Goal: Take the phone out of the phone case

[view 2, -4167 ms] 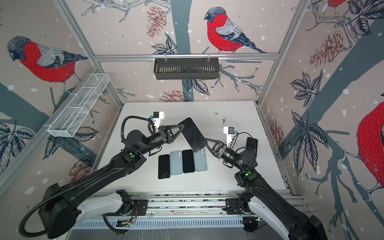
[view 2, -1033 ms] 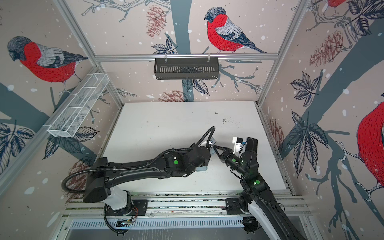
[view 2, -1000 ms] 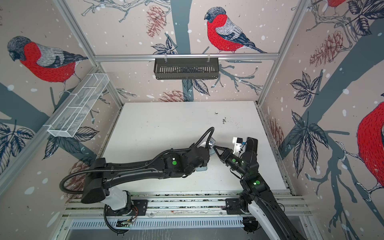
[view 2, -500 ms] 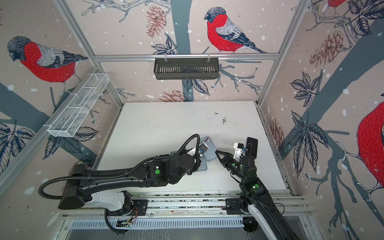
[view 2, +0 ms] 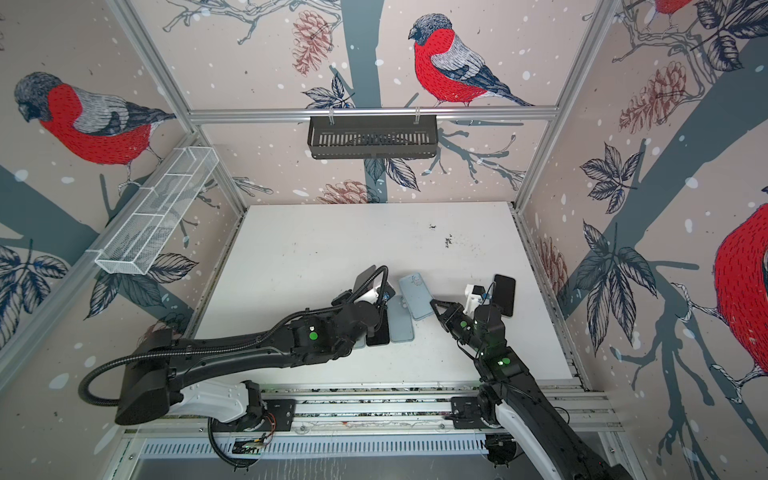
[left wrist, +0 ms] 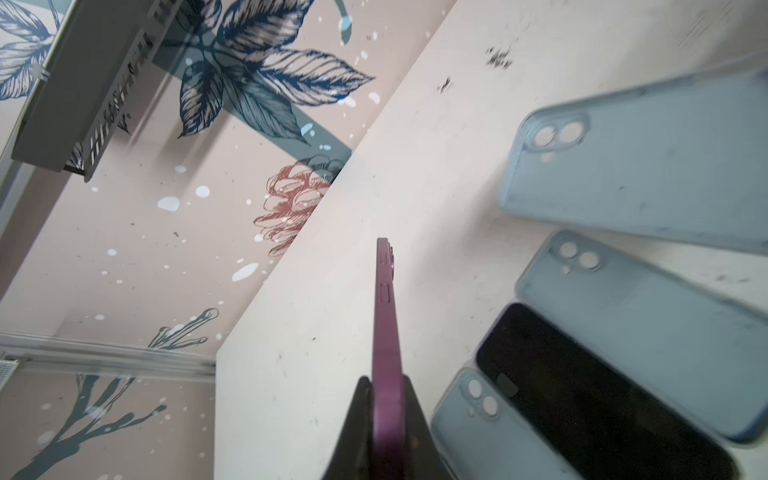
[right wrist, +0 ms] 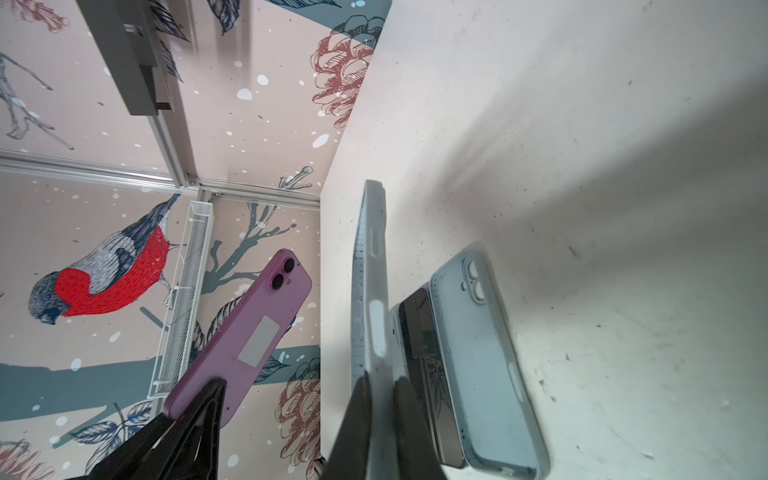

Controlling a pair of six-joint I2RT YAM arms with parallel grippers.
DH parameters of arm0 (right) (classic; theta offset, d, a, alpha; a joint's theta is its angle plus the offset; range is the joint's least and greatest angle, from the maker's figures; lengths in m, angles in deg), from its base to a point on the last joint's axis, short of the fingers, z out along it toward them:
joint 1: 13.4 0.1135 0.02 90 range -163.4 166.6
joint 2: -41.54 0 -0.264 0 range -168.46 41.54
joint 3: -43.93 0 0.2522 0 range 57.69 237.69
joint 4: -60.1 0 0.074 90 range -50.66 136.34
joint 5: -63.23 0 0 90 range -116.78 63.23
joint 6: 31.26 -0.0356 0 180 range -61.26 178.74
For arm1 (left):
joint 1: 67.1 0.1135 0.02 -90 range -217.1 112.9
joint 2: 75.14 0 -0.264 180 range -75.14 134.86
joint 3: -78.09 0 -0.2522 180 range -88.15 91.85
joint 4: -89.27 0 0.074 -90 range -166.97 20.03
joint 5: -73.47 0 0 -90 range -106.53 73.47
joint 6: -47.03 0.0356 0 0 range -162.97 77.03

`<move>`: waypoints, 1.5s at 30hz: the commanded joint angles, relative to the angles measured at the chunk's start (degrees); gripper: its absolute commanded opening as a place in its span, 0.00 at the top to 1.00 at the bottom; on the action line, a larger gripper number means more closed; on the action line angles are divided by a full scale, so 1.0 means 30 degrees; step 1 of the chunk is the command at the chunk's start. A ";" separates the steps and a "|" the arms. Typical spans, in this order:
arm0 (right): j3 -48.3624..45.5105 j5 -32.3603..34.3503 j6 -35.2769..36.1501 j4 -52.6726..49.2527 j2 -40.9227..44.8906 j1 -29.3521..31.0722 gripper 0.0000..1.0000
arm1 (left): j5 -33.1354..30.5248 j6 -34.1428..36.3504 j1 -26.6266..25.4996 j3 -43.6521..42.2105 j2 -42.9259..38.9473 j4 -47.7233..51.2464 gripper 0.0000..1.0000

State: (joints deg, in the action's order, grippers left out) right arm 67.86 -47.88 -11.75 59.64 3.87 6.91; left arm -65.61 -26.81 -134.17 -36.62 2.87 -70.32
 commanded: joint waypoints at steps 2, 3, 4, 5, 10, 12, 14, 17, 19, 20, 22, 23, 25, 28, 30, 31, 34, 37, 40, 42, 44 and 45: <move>0.1648 0.0838 -0.0204 0.3830 -0.3606 0.1283 1.00 | 0.0869 0.3026 0.2089 -0.1121 -0.0235 -0.2087 0.97; 0.1967 0.1283 -0.0390 0.4385 -0.4536 0.1754 1.00 | 0.1081 0.3626 0.2448 -0.1478 -0.0279 -0.2519 0.97; 0.2380 0.1868 -0.0639 0.4995 -0.5646 0.2246 1.00 | 0.1181 0.4257 0.2774 -0.1854 -0.0283 -0.2972 0.98; 0.2813 0.2312 -0.0859 0.5617 -0.6785 0.2692 1.00 | 0.1294 0.4756 0.3106 -0.2147 -0.0256 -0.3239 0.98; 0.4621 0.4102 -0.3031 0.8701 -1.2162 0.4429 1.00 | 0.2405 0.6444 0.4650 -0.3759 -0.0187 -0.5015 0.99; 0.5230 0.5578 -0.3885 0.9361 -1.3723 0.5115 1.00 | 0.3066 0.6716 0.5205 -0.4383 -0.0225 -0.5539 0.99; 0.6189 0.6802 -0.4204 0.9559 -1.5211 0.5809 1.00 | 0.3154 0.7625 0.5594 -0.5217 -0.0142 -0.6597 0.99; 0.8276 0.6937 -0.4237 0.9468 -1.7530 0.6475 1.00 | 0.3523 0.8041 0.6135 -0.5839 0.0033 -0.6843 0.99; 0.9527 0.7181 -0.4386 0.9272 -1.8908 0.6911 1.00 | 0.3783 0.8398 0.6477 -0.6289 0.0097 -0.7120 0.99; 1.0037 0.7341 -0.4532 0.9119 -1.9525 0.7076 1.00 | 0.4125 0.8738 0.6628 -0.6618 0.0015 -0.7461 0.99; 1.0912 0.7422 -0.4851 0.9231 -2.0680 0.7354 1.00 | 0.4834 0.9466 0.6740 -0.7148 -0.0241 -0.8030 0.98; 1.1371 0.7369 -0.5003 0.9248 -2.1329 0.7471 1.00 | 0.4933 0.9862 0.6770 -0.7408 -0.0275 -0.8243 0.97; 1.1963 0.7486 -0.5362 0.9316 -2.2216 0.7709 1.00 | 0.5035 1.0330 0.6823 -0.7848 -0.0307 -0.8629 0.93; 1.2650 0.7642 -0.5719 0.9336 -2.3285 0.8027 1.00 | 0.5876 1.0617 0.6887 -0.8297 -0.0488 -0.8739 0.87; 1.2926 0.7722 -0.5812 0.9335 -2.3672 0.8194 1.00 | 0.5750 1.1040 0.6902 -0.8620 -0.0308 -0.9218 0.85; 1.3034 0.7840 -0.5862 0.9249 -2.3790 0.8297 1.00 | 0.5571 1.1249 0.6952 -0.8741 -0.0155 -0.9505 0.84; 1.3170 0.7940 -0.5947 0.9188 -2.4027 0.8395 1.00 | 0.5522 1.1348 0.7136 -0.8736 0.0408 -0.9707 0.77; 1.3103 0.8052 -0.6245 0.9281 -2.4201 0.8451 1.00 | 0.5240 1.1453 0.7468 -0.8600 0.1153 -1.0414 0.76; 1.3172 0.7967 -0.6445 0.9403 -2.4503 0.8488 1.00 | 0.5302 1.1659 0.7620 -0.8511 0.1637 -1.0830 0.71; 1.3220 0.7988 -0.6514 0.9483 -2.4693 0.8573 1.00 | 0.5415 1.1688 0.7664 -0.8504 0.1793 -1.1000 0.58; 1.3347 0.7987 -0.6613 0.9533 -2.4924 0.8677 1.00 | 0.5431 1.1667 0.7773 -0.8541 0.1855 -1.1208 0.51; 1.3445 0.7852 -0.6617 0.9599 -2.5034 0.8722 1.00 | 0.5447 1.1592 0.7776 -0.8506 0.1841 -1.1194 0.50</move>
State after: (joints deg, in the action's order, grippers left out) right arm 107.47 -24.71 -31.10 86.33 -70.66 32.68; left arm -49.46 7.03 -111.13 -62.52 8.25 -99.26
